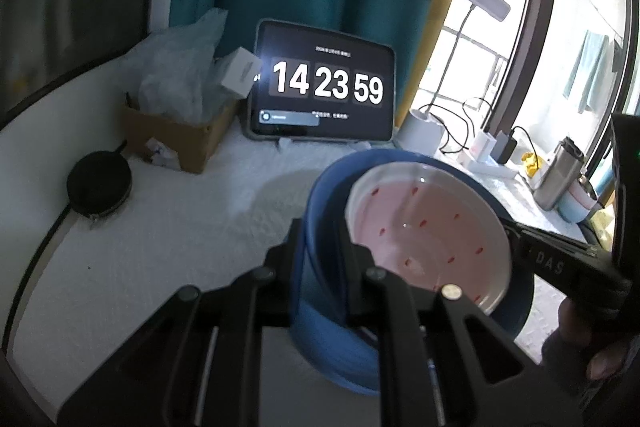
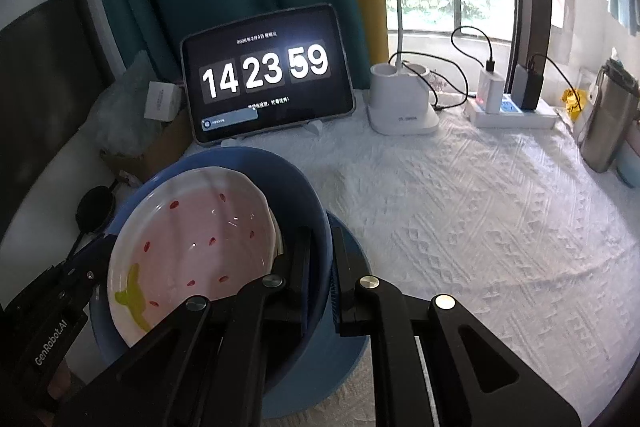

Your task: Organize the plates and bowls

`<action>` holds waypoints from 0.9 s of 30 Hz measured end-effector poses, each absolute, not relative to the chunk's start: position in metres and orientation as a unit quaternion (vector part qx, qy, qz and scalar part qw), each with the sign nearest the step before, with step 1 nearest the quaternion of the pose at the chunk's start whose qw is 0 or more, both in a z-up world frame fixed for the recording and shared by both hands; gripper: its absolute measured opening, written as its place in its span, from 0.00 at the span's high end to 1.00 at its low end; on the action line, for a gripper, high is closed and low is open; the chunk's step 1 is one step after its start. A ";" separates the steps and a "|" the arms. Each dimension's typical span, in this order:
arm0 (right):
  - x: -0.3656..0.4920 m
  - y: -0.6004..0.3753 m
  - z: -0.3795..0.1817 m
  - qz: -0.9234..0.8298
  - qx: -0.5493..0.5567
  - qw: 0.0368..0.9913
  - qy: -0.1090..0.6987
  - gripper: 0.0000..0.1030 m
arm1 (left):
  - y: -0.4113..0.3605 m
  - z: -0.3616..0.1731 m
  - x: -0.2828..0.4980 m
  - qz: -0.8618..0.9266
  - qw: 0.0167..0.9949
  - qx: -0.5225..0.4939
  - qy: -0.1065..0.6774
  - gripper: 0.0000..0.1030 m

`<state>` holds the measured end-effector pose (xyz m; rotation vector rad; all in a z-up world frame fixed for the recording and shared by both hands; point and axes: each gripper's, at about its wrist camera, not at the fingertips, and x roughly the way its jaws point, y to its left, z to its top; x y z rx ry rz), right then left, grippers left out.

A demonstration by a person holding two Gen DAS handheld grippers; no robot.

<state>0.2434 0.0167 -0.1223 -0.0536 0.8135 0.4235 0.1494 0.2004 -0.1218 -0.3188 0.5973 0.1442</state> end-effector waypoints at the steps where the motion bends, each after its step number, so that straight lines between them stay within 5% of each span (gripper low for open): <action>1: 0.244 0.017 -0.123 0.204 -0.025 0.896 0.394 0.90 | 0.201 -0.122 0.150 0.070 0.941 -0.158 0.293 0.88; 27: 0.253 0.008 -0.130 0.195 -0.027 0.895 0.401 0.83 | 0.190 -0.122 0.158 0.085 0.945 -0.116 0.293 0.84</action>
